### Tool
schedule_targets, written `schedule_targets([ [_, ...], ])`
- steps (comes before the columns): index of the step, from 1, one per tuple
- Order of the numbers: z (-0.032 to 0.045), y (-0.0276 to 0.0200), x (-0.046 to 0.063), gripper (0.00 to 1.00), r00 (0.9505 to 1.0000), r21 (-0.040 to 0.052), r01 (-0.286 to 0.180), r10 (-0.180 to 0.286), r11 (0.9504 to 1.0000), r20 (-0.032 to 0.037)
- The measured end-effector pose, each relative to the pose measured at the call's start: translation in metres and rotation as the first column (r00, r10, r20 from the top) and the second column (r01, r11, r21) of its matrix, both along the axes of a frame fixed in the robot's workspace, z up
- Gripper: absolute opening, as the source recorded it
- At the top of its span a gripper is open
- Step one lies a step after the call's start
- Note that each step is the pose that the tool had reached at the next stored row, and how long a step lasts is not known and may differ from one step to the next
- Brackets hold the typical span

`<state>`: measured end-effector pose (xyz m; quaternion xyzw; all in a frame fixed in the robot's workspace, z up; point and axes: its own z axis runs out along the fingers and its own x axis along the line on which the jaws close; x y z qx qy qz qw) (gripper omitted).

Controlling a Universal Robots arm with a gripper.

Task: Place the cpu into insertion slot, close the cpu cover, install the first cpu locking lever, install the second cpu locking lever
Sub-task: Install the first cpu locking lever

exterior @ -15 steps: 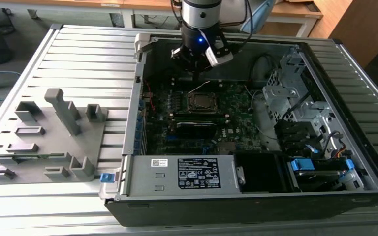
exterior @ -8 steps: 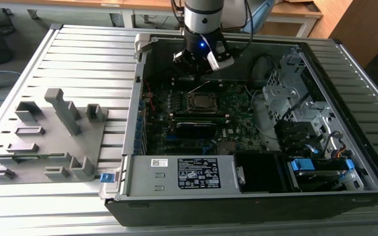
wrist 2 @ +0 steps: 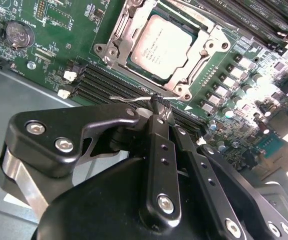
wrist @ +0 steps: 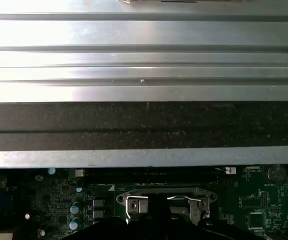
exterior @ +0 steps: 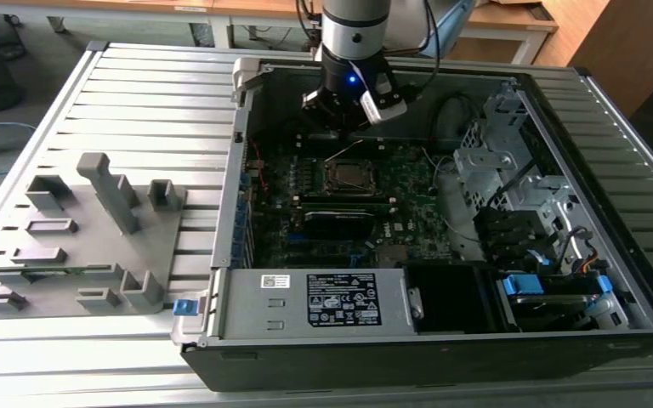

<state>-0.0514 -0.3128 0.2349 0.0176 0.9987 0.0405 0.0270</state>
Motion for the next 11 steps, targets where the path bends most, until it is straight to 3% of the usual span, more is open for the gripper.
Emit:
schedule_targets([
  [6, -0.0019, 0.0002, 0.0007, 0.10, 0.9998, 0.0031, 0.021, -0.021, 0.9998, -0.0001],
  [11, -0.0044, 0.0011, 0.0015, 0.10, 0.9997, 0.0239, 0.023, -0.023, 0.9995, -0.0004],
])
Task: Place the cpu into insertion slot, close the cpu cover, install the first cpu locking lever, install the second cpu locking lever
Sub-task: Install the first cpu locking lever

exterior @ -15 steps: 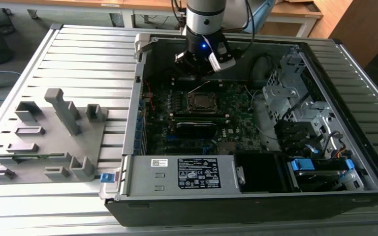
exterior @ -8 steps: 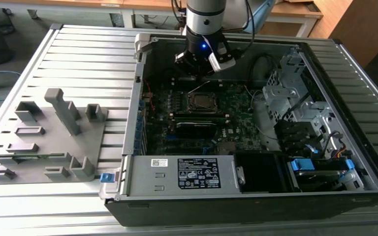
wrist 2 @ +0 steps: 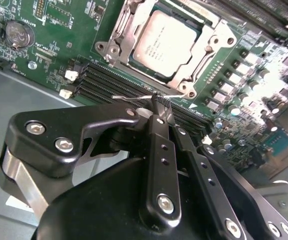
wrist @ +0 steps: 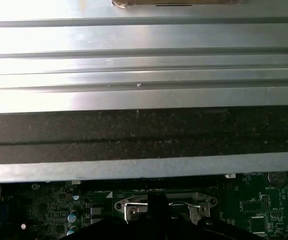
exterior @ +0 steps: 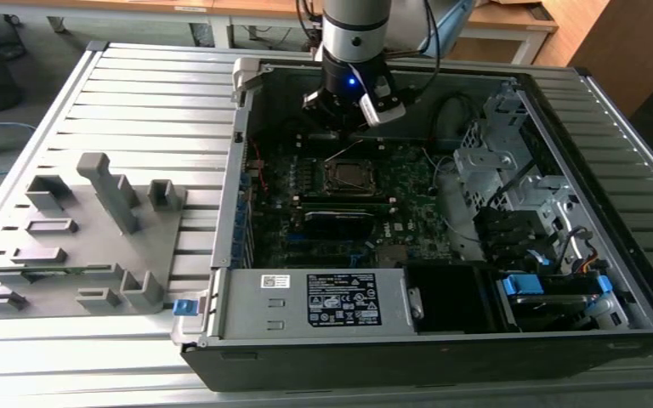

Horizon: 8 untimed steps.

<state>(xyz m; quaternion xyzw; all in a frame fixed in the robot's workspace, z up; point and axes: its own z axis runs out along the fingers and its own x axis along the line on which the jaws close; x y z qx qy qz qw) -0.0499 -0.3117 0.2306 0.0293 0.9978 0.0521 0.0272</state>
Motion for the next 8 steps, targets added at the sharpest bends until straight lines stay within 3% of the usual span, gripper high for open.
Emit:
schedule_targets([
  [3, -0.0013, 0.0000, 0.0025, 0.10, 1.0000, 0.0068, 0.005, -0.005, 1.0000, -0.0001],
  [8, -0.0017, 0.0000, 0.0042, 0.10, 1.0000, 0.0074, 0.007, -0.007, 0.9999, -0.0001],
])
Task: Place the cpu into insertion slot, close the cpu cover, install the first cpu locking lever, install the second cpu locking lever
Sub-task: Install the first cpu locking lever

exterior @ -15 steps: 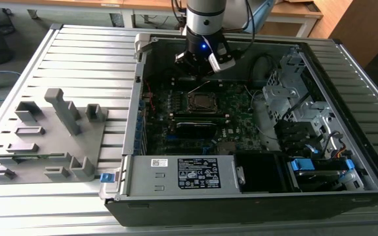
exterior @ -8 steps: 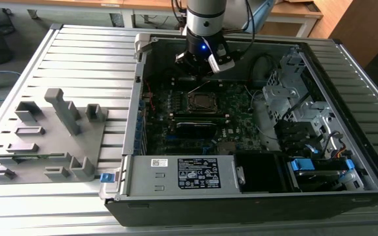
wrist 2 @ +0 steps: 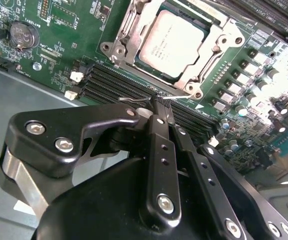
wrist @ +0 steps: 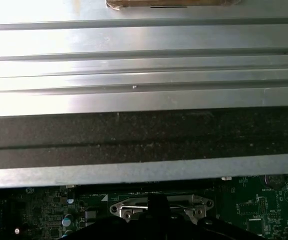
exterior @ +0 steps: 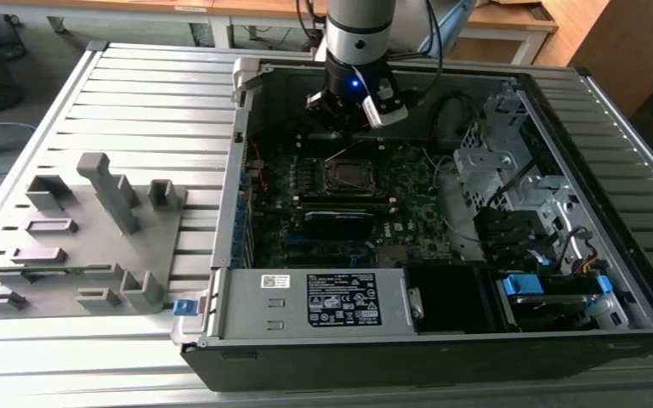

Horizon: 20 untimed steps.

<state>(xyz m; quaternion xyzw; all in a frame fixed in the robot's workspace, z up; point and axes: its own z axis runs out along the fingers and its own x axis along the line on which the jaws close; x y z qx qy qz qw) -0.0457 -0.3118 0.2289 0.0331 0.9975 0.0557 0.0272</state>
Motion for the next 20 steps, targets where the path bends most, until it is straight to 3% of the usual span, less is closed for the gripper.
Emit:
schedule_targets([
  [4, -0.0004, 0.0000, 0.0013, 0.10, 1.0000, 0.0004, 0.008, -0.008, 1.0000, 0.0000],
  [10, -0.0009, 0.0001, 0.0014, 0.10, 0.9981, 0.0013, 0.061, -0.061, 0.9981, -0.0001],
  [17, -0.0011, 0.0013, 0.0014, 0.10, 0.9978, 0.0228, 0.066, -0.066, 0.9976, -0.0014],
  [20, -0.0013, 0.0013, 0.0020, 0.10, 0.9978, 0.0246, 0.066, -0.066, 0.9975, -0.0016],
])
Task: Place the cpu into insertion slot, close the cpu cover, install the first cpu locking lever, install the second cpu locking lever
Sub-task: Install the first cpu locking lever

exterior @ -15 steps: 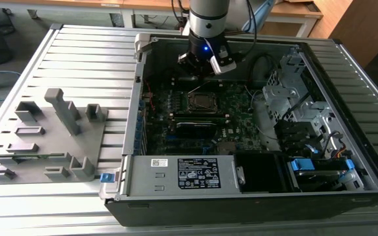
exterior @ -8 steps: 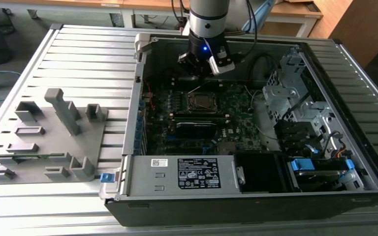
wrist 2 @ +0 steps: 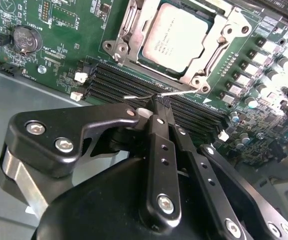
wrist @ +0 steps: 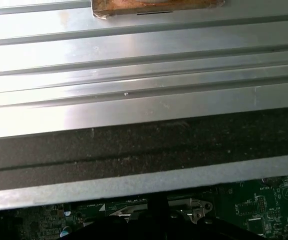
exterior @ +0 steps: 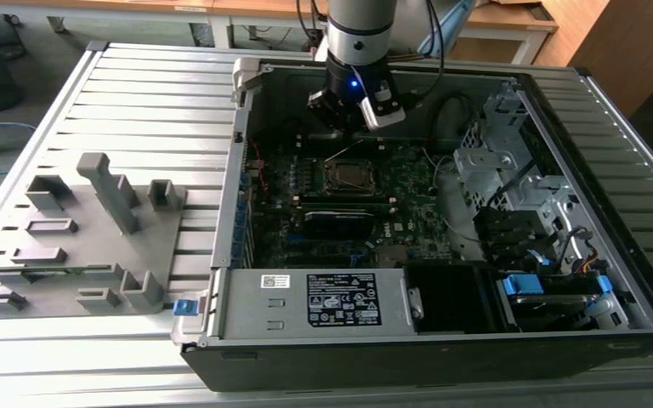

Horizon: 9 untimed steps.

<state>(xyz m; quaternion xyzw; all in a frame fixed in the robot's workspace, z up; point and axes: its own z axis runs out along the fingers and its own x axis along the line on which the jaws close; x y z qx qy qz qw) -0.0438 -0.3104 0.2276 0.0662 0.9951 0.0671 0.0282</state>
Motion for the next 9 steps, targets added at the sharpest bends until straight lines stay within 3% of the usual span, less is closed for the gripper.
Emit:
schedule_targets([
  [9, -0.0022, 0.0000, 0.0020, 0.10, 1.0000, 0.0000, 0.000, 0.000, 1.0000, 0.0000],
])
